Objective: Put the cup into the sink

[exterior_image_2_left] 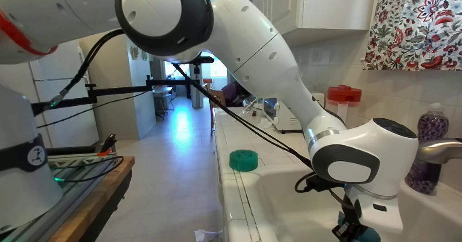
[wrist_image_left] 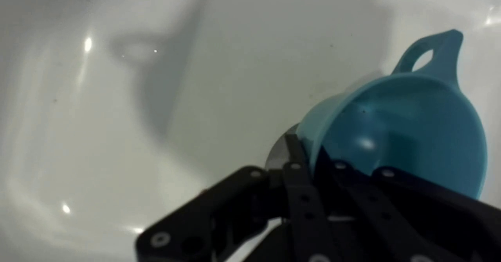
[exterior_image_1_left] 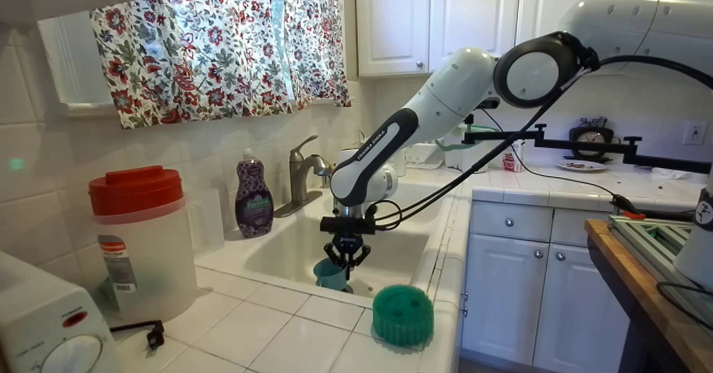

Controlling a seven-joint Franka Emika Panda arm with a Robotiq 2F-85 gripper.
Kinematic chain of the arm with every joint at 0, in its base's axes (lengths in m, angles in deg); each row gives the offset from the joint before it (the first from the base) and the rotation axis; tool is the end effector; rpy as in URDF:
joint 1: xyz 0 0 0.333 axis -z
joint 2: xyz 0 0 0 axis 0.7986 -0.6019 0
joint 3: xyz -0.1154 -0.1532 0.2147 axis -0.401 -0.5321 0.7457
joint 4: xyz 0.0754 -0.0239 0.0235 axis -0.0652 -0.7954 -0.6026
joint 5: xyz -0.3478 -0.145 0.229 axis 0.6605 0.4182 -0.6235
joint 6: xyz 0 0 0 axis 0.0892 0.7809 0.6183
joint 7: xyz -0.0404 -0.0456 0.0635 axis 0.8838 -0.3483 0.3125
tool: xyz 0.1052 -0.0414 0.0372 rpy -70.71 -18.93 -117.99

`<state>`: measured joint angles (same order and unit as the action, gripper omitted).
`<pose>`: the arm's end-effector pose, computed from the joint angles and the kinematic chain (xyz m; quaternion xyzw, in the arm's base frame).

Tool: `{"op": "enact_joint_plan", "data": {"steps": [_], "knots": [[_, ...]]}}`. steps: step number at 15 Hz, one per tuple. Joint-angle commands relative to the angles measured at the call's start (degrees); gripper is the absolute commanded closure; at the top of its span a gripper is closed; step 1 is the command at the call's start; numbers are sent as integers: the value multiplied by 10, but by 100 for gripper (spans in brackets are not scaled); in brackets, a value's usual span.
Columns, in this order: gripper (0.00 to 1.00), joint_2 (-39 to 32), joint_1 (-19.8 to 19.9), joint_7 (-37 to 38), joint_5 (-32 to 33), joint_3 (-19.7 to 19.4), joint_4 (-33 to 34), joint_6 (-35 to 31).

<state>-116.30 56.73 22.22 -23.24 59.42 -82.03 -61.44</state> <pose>0.7275 -0.0952 -0.0599 -0.8024 0.5913 0.0367 0.0713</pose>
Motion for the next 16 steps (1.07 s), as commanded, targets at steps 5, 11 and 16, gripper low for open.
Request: {"op": "enact_joint_plan", "data": {"steps": [5,11,16], "knots": [[98,-53,7,9,27,5,85,14],[93,-28,0,0,12,-1,44,1],[98,-40,1,12,29,3,62,15]]}}
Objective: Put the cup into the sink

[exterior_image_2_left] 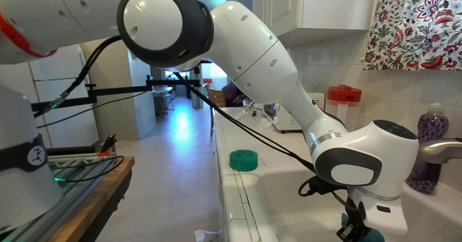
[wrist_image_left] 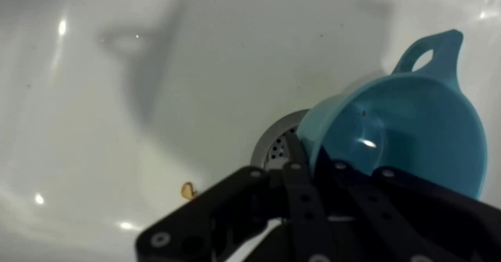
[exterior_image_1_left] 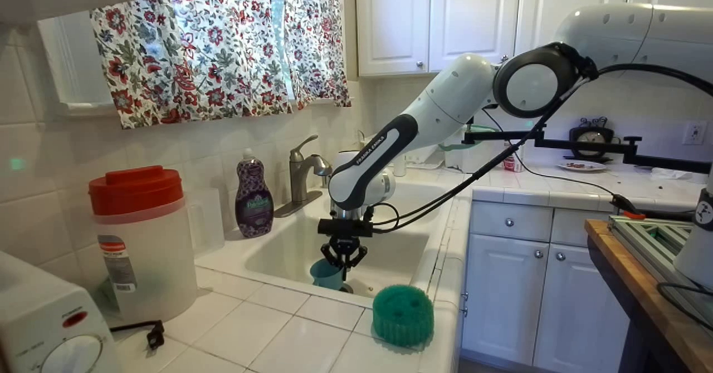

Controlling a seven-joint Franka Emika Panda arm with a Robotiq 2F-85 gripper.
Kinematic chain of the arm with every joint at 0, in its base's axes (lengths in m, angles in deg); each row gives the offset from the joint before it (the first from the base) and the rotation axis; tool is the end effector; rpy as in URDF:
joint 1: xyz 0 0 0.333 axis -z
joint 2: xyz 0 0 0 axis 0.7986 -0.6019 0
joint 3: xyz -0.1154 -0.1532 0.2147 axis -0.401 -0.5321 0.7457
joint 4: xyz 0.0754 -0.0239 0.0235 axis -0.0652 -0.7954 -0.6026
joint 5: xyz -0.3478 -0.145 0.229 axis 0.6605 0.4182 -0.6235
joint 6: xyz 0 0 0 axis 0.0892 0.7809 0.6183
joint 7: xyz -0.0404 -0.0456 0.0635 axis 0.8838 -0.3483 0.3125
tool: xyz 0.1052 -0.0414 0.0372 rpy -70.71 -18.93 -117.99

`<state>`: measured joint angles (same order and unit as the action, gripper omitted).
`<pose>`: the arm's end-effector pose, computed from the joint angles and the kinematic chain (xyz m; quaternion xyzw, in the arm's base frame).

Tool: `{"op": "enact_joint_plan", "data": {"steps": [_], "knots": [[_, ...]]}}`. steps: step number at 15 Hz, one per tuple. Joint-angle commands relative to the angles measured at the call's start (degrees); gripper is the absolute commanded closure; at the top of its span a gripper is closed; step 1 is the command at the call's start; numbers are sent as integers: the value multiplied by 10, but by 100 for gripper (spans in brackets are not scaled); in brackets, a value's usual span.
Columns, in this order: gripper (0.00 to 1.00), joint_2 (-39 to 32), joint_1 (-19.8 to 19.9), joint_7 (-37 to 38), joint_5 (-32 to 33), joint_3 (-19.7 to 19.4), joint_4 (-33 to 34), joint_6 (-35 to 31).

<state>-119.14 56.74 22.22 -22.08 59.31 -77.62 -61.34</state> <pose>0.7375 -0.0948 -0.0629 -0.8098 0.5821 0.0230 0.0703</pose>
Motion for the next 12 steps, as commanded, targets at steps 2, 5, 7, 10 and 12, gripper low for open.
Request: {"op": "enact_joint_plan", "data": {"steps": [2,5,7,10,12], "knots": [[98,-23,-6,14,29,3,38,42],[98,-30,-20,14,47,3,54,82],[98,-36,-26,12,55,4,66,101],[98,-48,-26,10,64,6,86,127],[98,-54,-25,9,68,7,99,142]]}}
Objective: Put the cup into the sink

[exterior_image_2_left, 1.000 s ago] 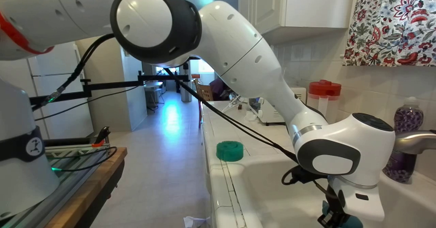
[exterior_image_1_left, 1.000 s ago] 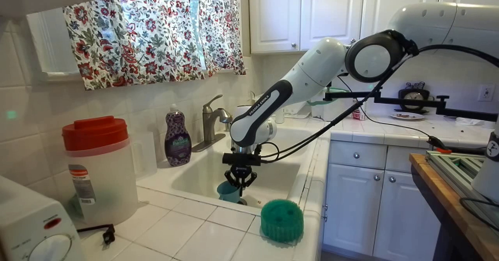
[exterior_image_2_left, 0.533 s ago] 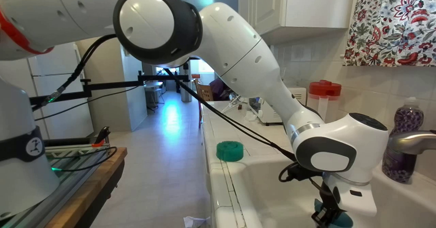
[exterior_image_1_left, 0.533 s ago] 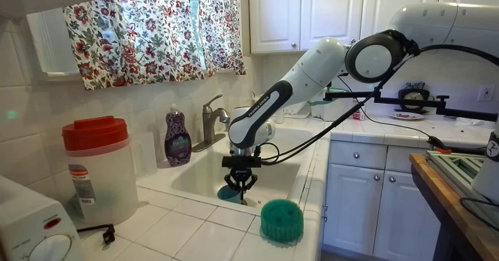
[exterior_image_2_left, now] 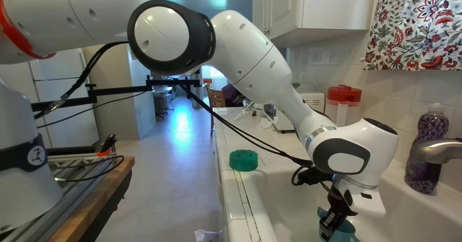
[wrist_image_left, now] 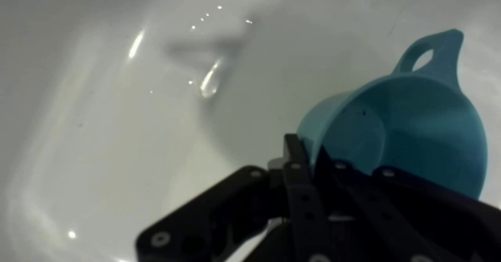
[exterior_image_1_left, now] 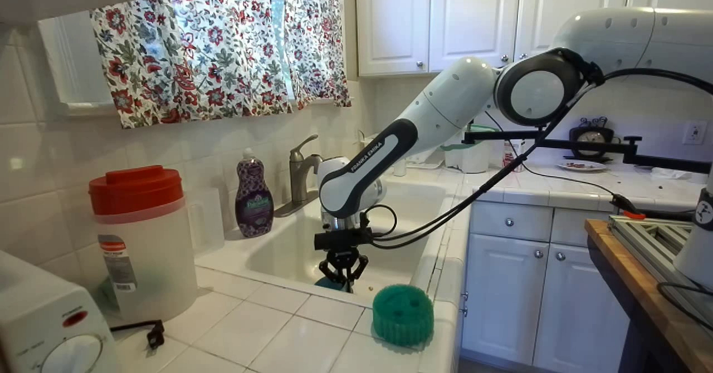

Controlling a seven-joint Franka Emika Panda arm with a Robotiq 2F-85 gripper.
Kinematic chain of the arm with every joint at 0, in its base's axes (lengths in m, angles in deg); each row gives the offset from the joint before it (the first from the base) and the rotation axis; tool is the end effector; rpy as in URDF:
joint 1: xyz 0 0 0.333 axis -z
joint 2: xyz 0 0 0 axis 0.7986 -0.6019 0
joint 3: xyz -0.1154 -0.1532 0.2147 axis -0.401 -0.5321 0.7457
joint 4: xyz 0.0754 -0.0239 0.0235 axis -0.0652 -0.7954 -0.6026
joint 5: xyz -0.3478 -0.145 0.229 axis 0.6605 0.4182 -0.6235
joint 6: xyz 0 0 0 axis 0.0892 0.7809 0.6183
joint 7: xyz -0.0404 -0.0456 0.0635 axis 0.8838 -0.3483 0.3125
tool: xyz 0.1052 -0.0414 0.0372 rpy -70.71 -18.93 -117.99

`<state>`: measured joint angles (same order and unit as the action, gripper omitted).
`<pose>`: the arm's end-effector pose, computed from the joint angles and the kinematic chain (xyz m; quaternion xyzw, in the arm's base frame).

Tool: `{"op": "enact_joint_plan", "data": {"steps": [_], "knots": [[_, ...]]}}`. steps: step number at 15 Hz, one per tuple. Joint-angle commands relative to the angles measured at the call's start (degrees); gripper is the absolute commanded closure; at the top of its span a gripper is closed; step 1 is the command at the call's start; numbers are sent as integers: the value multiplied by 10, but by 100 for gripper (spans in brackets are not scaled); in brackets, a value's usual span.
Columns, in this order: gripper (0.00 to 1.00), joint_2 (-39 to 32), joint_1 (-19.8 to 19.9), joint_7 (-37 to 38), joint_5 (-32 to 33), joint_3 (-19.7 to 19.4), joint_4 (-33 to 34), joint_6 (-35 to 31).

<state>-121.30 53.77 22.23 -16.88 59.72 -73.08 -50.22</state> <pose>0.7327 -0.0450 -0.0717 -0.8468 0.5240 0.0885 0.0215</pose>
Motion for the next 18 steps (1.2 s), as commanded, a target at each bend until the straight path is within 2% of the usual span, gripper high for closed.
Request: {"op": "enact_joint_plan", "data": {"steps": [1,18], "knots": [[98,-36,6,8,16,4,61,39],[98,-86,4,10,49,3,162,164]]}}
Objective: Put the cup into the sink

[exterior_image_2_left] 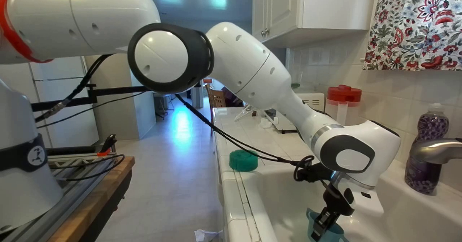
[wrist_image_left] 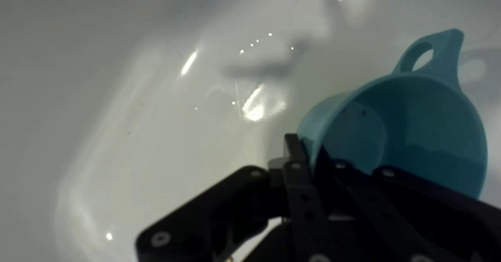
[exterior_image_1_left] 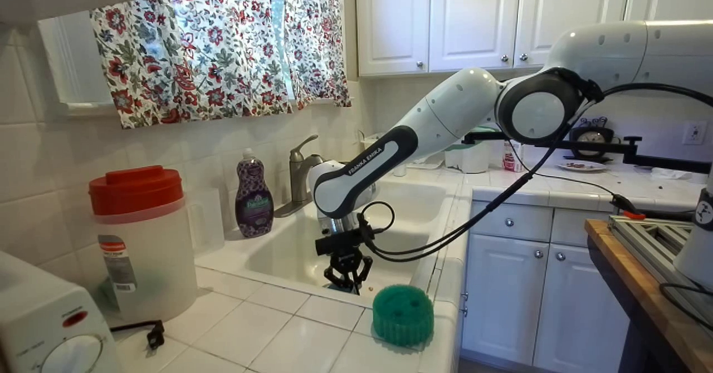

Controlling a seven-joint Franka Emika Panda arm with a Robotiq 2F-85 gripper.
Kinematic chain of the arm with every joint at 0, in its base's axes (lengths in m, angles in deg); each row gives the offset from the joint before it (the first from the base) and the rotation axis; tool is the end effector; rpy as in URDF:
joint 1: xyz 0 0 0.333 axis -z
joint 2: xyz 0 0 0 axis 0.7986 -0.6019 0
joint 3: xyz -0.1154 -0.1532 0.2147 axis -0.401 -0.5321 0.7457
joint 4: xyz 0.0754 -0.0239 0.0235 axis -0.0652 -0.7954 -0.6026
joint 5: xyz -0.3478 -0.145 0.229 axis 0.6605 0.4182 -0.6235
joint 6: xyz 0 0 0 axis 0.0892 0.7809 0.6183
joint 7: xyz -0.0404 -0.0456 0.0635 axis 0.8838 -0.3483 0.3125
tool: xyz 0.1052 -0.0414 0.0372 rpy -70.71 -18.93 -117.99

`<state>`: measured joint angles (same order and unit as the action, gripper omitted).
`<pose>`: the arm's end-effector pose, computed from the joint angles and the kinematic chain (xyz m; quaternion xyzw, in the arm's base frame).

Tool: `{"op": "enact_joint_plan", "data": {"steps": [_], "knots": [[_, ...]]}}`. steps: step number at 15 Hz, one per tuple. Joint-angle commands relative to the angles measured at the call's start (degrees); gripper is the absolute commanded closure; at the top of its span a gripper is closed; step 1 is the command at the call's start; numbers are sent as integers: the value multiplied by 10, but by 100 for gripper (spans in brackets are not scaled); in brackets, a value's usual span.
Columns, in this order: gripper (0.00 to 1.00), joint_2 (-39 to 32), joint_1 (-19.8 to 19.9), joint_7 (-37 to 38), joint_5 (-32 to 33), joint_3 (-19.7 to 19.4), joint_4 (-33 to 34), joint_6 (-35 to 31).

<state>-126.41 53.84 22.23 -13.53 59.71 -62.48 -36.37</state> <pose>0.7313 -0.0365 -0.0711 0.8570 -0.4925 -0.1501 0.0215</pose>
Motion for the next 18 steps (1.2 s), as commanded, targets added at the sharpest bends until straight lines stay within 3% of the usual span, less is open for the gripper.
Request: {"op": "enact_joint_plan", "data": {"steps": [1,9,11,12,18], "knots": [[98,-30,3,10,16,3,52,30],[98,-27,3,11,23,4,53,51],[93,-2,0,0,10,0,14,35],[98,-1,0,0,10,0,14,35],[98,1,-13,-2,17,-7,4,-55]]}}
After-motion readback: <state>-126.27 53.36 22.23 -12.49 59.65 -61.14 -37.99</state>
